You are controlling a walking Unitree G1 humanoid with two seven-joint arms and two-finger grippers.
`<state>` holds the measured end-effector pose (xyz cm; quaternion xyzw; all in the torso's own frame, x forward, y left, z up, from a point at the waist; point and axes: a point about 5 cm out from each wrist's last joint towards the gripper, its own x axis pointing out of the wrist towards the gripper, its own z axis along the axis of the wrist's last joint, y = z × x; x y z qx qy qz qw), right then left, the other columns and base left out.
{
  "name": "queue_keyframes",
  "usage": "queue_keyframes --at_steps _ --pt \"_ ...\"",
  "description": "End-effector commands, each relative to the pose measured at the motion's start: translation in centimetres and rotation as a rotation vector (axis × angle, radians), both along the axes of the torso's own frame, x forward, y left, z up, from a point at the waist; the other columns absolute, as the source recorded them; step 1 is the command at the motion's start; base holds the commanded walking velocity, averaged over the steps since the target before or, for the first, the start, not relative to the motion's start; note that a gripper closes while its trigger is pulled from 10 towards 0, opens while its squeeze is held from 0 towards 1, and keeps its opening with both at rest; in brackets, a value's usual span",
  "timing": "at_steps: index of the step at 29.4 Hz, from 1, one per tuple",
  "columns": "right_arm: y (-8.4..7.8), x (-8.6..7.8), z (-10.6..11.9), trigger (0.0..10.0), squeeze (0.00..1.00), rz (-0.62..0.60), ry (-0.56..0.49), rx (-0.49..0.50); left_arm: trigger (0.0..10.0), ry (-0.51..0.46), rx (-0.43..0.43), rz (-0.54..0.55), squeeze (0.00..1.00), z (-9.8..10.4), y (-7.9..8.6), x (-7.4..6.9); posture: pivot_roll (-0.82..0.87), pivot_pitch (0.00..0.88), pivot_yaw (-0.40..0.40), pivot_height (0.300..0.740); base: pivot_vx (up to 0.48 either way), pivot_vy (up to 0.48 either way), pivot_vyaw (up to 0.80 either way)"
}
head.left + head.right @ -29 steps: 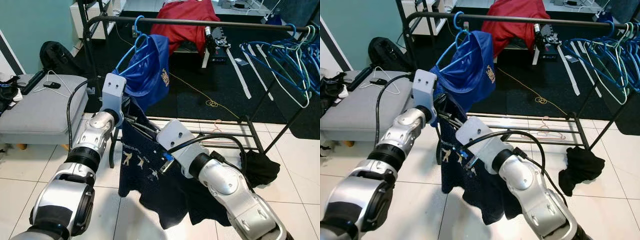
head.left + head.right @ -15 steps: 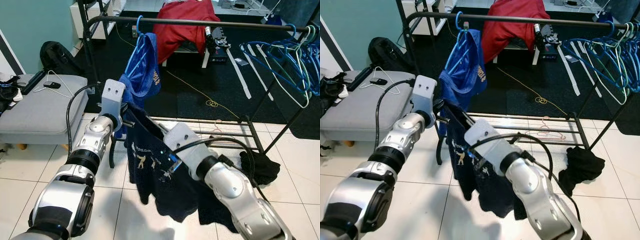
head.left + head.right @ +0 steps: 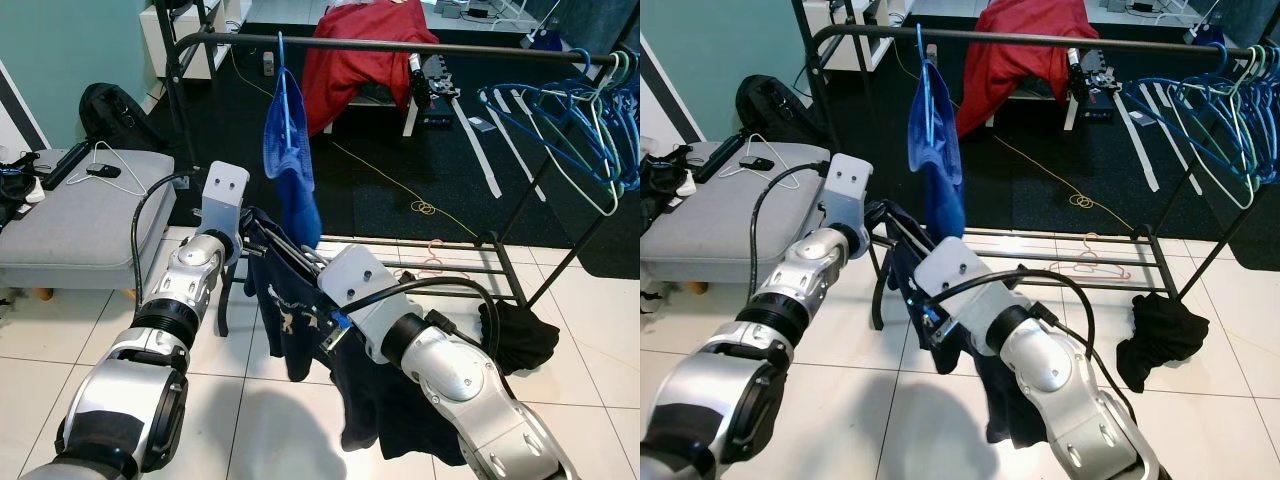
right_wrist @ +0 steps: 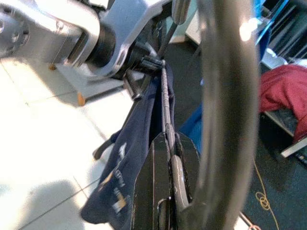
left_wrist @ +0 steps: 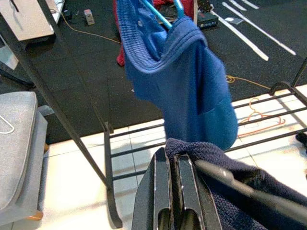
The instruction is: Hang hanger
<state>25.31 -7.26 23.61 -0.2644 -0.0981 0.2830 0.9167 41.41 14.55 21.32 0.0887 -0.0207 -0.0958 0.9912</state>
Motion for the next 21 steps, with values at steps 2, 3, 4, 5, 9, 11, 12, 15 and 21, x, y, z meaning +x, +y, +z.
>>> queue_keyframes --at_steps 2,3,4,5,9,11,12,15,21 --pt "-0.1 -0.5 2.8 10.0 0.0 -0.008 -0.172 0.086 0.0 0.041 0.023 -0.033 0.0 -1.2 -0.5 -0.2 -0.06 0.211 0.027 0.74 0.0 0.0 0.0" --pt "-0.2 -0.4 3.7 10.0 0.0 -0.025 -0.223 0.114 0.0 0.062 0.029 -0.055 0.0 -1.9 -0.8 -0.4 -0.06 0.213 0.028 0.74 0.0 0.0 0.0" --pt "-0.3 -0.4 4.2 10.0 0.0 -0.035 -0.253 0.131 0.0 0.075 0.033 -0.068 0.0 -2.3 -1.0 -0.5 -0.06 0.213 0.028 0.74 0.0 0.0 0.0" --pt "-0.5 -0.3 4.8 10.0 0.0 -0.058 -0.291 0.151 0.0 0.089 0.031 -0.087 0.0 -2.8 -1.3 -0.7 -0.06 0.214 0.028 0.74 0.0 0.0 0.0" --pt "-1.7 0.4 5.7 10.0 0.0 -0.172 -0.366 0.162 0.0 0.085 -0.003 -0.183 0.0 -3.1 -2.3 -1.1 -0.06 0.216 0.029 0.74 0.0 0.0 0.0" --pt "-2.8 1.4 6.1 10.0 0.0 -0.265 -0.388 0.179 0.0 0.064 -0.057 -0.336 0.0 -2.7 -3.6 -1.8 -0.06 0.217 0.03 0.74 0.0 0.0 0.0" --pt "-3.7 2.8 5.6 10.0 0.0 -0.331 -0.333 0.233 0.0 0.02 -0.139 -0.501 0.0 -1.5 -5.0 -3.3 -0.05 0.217 0.028 0.74 0.0 0.0 0.0" --pt "-4.3 4.0 5.2 10.0 0.0 -0.358 -0.296 0.275 0.0 -0.027 -0.205 -0.623 0.0 0.0 -5.9 -5.1 -0.05 0.218 0.023 0.74 0.0 0.0 0.0" --pt "-4.9 6.6 4.6 10.0 0.0 -0.402 -0.263 0.333 0.0 -0.106 -0.23 -0.738 0.0 2.5 -6.8 -8.5 -0.03 0.215 0.003 0.74 0.0 0.0 0.0"
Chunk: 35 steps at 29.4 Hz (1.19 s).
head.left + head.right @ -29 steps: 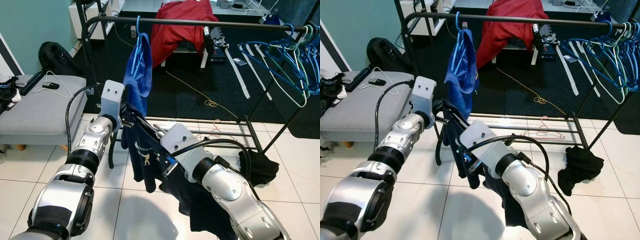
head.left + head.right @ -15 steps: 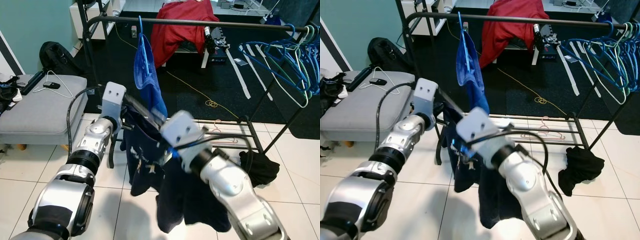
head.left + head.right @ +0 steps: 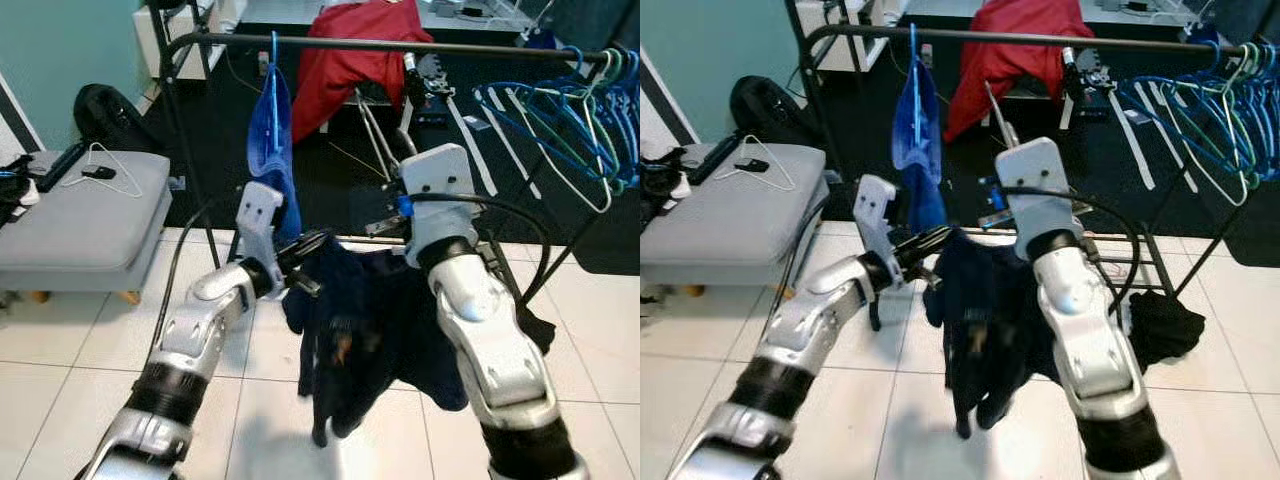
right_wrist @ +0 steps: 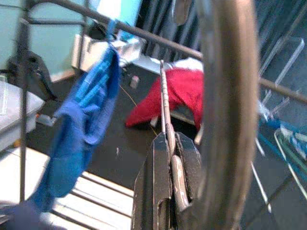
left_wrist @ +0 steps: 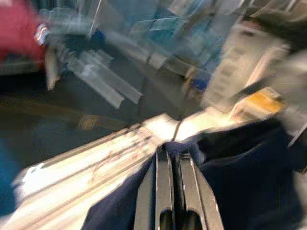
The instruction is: Hang hanger
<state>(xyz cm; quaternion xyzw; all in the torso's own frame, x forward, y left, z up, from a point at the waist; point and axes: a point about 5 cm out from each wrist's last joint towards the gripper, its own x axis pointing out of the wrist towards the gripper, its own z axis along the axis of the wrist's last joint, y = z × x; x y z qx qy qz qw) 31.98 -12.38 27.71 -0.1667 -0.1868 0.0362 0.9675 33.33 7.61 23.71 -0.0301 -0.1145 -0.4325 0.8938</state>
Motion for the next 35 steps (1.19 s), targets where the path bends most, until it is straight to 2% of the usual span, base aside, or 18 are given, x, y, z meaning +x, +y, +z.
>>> queue_keyframes --at_steps 1,6,7,8,11,13,15,16,17,19,20,21,22,26,27,28,30,35 --pt "0.2 0.4 0.5 10.0 0.0 0.01 -0.037 0.02 0.0 -0.008 -0.006 -0.027 0.0 0.5 0.0 -1.1 -0.02 0.214 -0.005 0.74 0.0 0.0 0.0" --pt "0.2 1.0 0.5 10.0 0.0 0.001 -0.039 0.027 0.0 -0.018 -0.011 -0.047 0.0 0.8 -0.1 -1.7 -0.02 0.213 -0.01 0.74 0.0 0.0 0.0" --pt "0.2 1.6 0.6 10.0 0.0 -0.03 -0.063 0.011 0.0 -0.007 -0.022 -0.088 0.0 1.2 -0.5 -2.8 -0.01 0.213 -0.026 0.74 0.0 0.0 0.0" --pt "0.2 1.6 0.6 10.0 0.0 -0.03 -0.063 0.011 0.0 -0.007 -0.022 -0.088 0.0 1.2 -0.5 -2.8 -0.01 0.213 -0.026 0.74 0.0 0.0 0.0" --pt "-1.1 3.0 1.8 10.0 0.0 -0.209 -0.202 0.012 0.0 0.054 0.047 -0.244 0.0 0.6 -1.4 -6.6 -0.01 0.214 -0.026 0.74 0.0 0.0 0.0" --pt "-1.1 3.0 1.8 10.0 0.0 -0.209 -0.202 0.012 0.0 0.054 0.047 -0.244 0.0 0.6 -1.4 -6.6 -0.01 0.214 -0.026 0.74 0.0 0.0 0.0" --pt "-2.8 3.1 3.3 10.0 0.0 -0.302 -0.312 0.078 0.0 0.104 0.099 -0.306 0.0 -0.1 -1.1 -8.0 0.0 0.216 -0.03 0.74 0.0 0.0 0.0" --pt "-2.8 3.1 3.3 10.0 0.0 -0.302 -0.312 0.078 0.0 0.104 0.099 -0.306 0.0 -0.1 -1.1 -8.0 0.0 0.216 -0.03 0.74 0.0 0.0 0.0" --pt "-4.7 3.4 4.1 10.0 0.0 -0.359 -0.343 0.193 0.0 0.134 0.114 -0.359 0.0 -0.4 -0.9 -8.7 0.0 0.215 -0.033 0.74 0.0 0.0 0.0" --pt "-4.7 3.4 4.1 10.0 0.0 -0.359 -0.343 0.193 0.0 0.134 0.114 -0.359 0.0 -0.4 -0.9 -8.7 0.0 0.215 -0.033 0.74 0.0 0.0 0.0" --pt "-6.3 4.0 4.4 10.0 0.0 -0.381 -0.326 0.295 0.0 0.157 0.118 -0.391 0.0 -0.6 -0.6 -9.2 0.0 0.214 -0.033 0.74 0.0 0.0 0.0" --pt "-6.3 4.0 4.4 10.0 0.0 -0.381 -0.326 0.295 0.0 0.157 0.118 -0.391 0.0 -0.6 -0.6 -9.2 0.0 0.214 -0.033 0.74 0.0 0.0 0.0" --pt "-7.8 4.2 5.0 10.0 0.0 -0.424 -0.352 0.305 0.0 0.171 0.11 -0.403 0.0 -0.6 -0.3 -9.3 0.0 0.212 -0.032 0.74 0.0 0.0 0.0" --pt "-8.7 5.0 4.9 10.0 0.0 -0.408 -0.301 0.334 0.0 0.18 0.09 -0.398 0.0 -0.5 0.1 -9.2 0.0 0.212 -0.03 0.74 0.0 0.0 0.0" --pt "-9.9 5.0 4.8 10.0 0.0 -0.449 -0.309 0.31 0.0 0.194 0.062 -0.376 0.0 -0.4 0.7 -8.9 0.0 0.211 -0.031 0.74 0.0 0.0 0.0" --pt "-9.9 5.0 4.8 10.0 0.0 -0.449 -0.309 0.31 0.0 0.194 0.062 -0.376 0.0 -0.4 0.7 -8.9 0.0 0.211 -0.031 0.74 0.0 0.0 0.0" --pt "-12.3 4.8 4.1 10.0 0.0 -0.542 -0.322 0.312 0.0 0.231 0.033 -0.34 0.0 -0.6 2.2 -8.6 0.0 0.212 -0.03 0.74 0.0 0.0 0.0" --pt "-13.7 5.1 3.1 10.0 0.0 -0.533 -0.254 0.355 0.0 0.243 0.059 -0.199 0.0 -1.2 3.5 -7.6 -0.01 0.211 -0.029 0.74 0.0 0.0 0.0"
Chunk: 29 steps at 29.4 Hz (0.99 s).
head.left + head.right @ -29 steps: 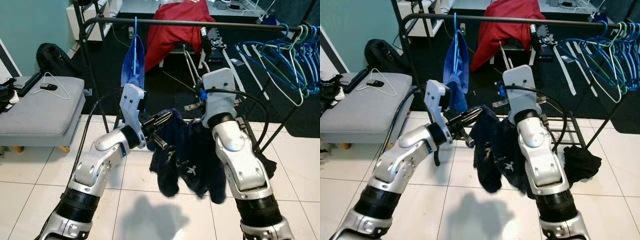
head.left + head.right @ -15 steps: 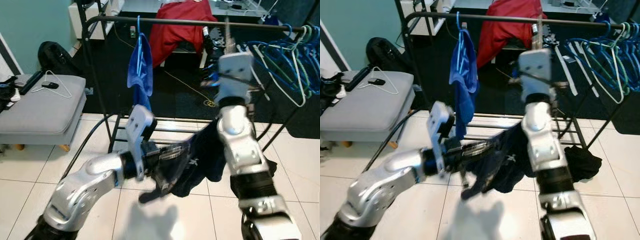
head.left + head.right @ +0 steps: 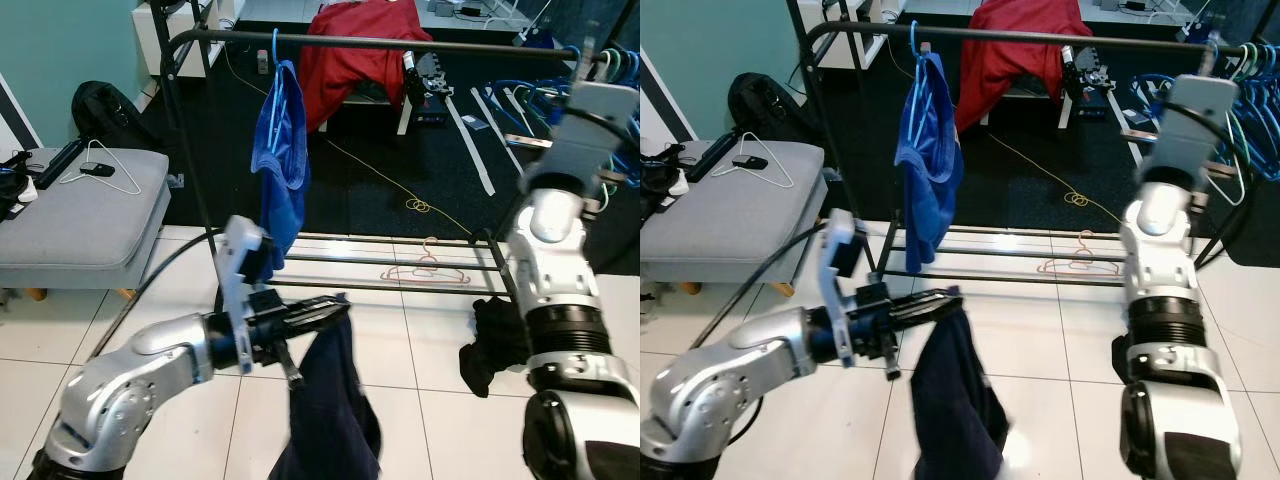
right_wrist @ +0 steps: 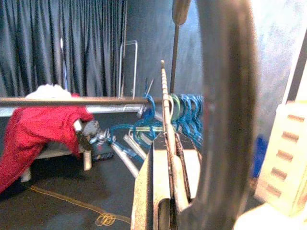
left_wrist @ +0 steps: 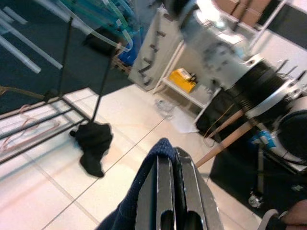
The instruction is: Hang hanger
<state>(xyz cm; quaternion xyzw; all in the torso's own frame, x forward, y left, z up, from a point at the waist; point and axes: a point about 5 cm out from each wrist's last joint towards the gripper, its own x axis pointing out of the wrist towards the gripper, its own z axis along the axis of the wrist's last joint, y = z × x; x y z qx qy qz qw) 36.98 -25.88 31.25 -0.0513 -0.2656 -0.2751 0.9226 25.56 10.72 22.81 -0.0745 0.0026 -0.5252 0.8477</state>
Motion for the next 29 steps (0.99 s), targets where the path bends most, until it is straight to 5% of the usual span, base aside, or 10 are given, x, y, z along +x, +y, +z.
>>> queue_keyframes --at_steps 1,2,3,4,5,9,13,14,22,29 --pt "-0.1 0.7 -1.6 10.0 0.0 0.08 0.085 0.055 0.0 0.012 0.049 0.14 0.0 -0.6 1.0 1.1 -0.01 0.211 -0.029 0.74 0.0 0.0 0.0" --pt "-0.1 0.7 -1.6 10.0 0.0 0.08 0.085 0.055 0.0 0.012 0.049 0.14 0.0 -0.6 1.0 1.1 -0.01 0.211 -0.029 0.74 0.0 0.0 0.0" --pt "2.7 2.0 -7.0 10.0 0.0 0.342 0.383 0.105 0.0 0.025 0.116 0.492 0.0 -2.1 2.9 4.1 -0.01 0.211 -0.028 0.74 0.0 0.0 0.0" --pt "2.7 2.0 -7.0 10.0 0.0 0.342 0.383 0.105 0.0 0.025 0.116 0.492 0.0 -2.1 2.9 4.1 -0.01 0.211 -0.028 0.74 0.0 0.0 0.0" --pt "4.4 1.6 -9.8 10.0 0.0 0.447 0.507 0.095 0.0 0.044 0.144 0.681 0.0 -3.2 4.4 5.3 -0.02 0.211 -0.023 0.74 0.0 0.0 0.0" --pt "6.5 0.4 -13.2 10.0 0.0 0.574 0.638 0.111 0.0 0.074 0.193 0.896 0.0 -5.0 6.4 6.0 -0.03 0.211 -0.02 0.74 0.0 0.0 0.0" --pt "7.8 -1.1 -14.9 10.0 0.0 0.621 0.685 0.138 0.3 0.088 0.203 0.986 0.0 -6.1 7.1 5.9 -0.04 0.206 -0.015 0.74 0.0 0.0 0.0" --pt "8.1 -1.6 -15.3 10.0 0.0 0.63 0.705 0.13 10.0 0.101 0.187 1.004 0.0 -6.3 7.1 5.8 -0.03 0.203 -0.013 0.74 0.0 0.0 0.0" --pt "7.9 -2.1 -13.9 10.0 0.0 0.577 0.661 -0.041 10.0 0.128 0.15 0.962 0.0 -6.4 5.4 5.5 -0.04 0.192 -0.013 0.74 0.0 0.0 0.0" --pt "7.8 -2.4 -12.4 10.0 0.0 0.565 0.587 -0.06 10.0 0.075 0.164 0.9 0.0 -6.3 4.0 5.4 -0.05 0.183 -0.014 0.74 0.0 0.0 0.0"
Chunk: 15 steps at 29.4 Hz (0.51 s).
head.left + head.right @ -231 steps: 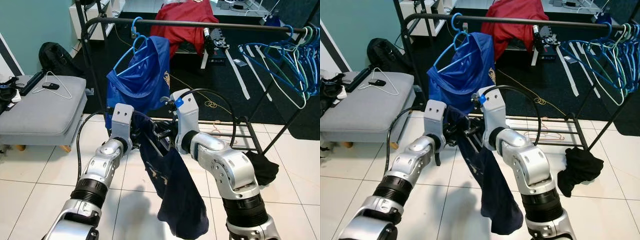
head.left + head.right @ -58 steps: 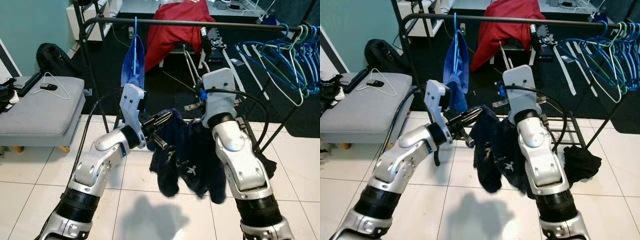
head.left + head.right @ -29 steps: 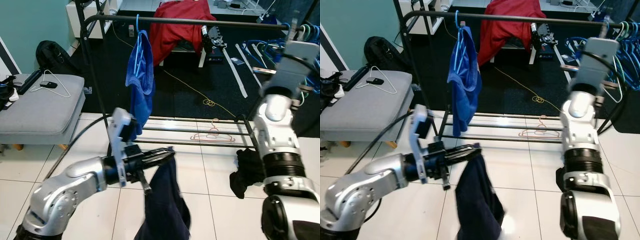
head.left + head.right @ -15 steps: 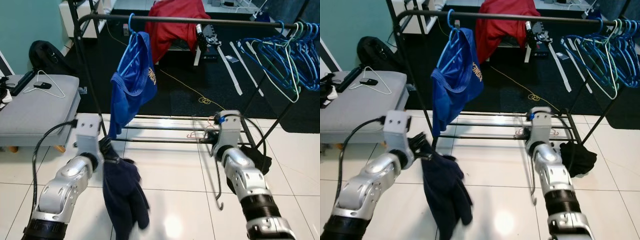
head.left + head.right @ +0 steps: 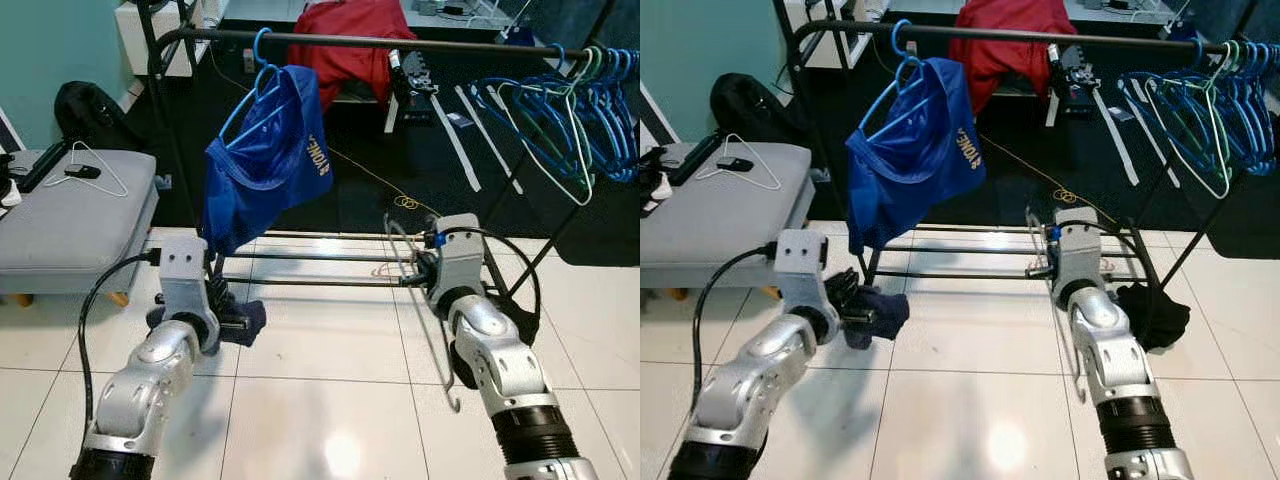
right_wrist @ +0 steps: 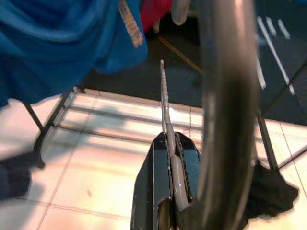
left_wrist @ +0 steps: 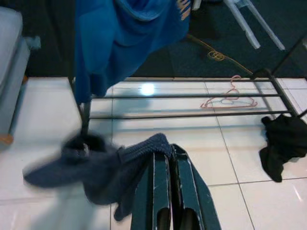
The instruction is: Hang hanger
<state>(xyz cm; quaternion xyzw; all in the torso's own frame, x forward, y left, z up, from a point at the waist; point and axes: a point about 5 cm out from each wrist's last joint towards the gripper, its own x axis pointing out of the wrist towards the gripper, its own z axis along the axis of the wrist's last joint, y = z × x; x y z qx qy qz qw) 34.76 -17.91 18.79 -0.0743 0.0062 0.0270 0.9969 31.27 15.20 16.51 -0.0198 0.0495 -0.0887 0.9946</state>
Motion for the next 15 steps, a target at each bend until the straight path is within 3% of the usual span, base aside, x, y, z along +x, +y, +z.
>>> queue_keyframes --at_steps 1,3,15 --pt "-0.1 -0.3 0.5 10.0 0.0 -0.006 -0.038 0.002 10.0 -0.033 0.005 -0.056 0.0 0.1 -1.0 -0.3 -0.05 0.183 -0.015 0.74 0.0 0.0 0.0" --pt "-0.1 -0.5 0.9 10.0 0.0 -0.019 -0.049 0.018 10.0 -0.052 0.005 -0.102 0.0 0.4 -1.7 -0.3 -0.04 0.183 -0.017 0.74 0.0 0.0 0.0" --pt "-0.4 -1.1 1.2 10.0 0.0 -0.042 -0.033 0.047 10.0 -0.094 0.035 -0.143 0.0 1.2 -2.3 -0.2 -0.05 0.191 -0.018 0.74 0.0 0.0 0.0"
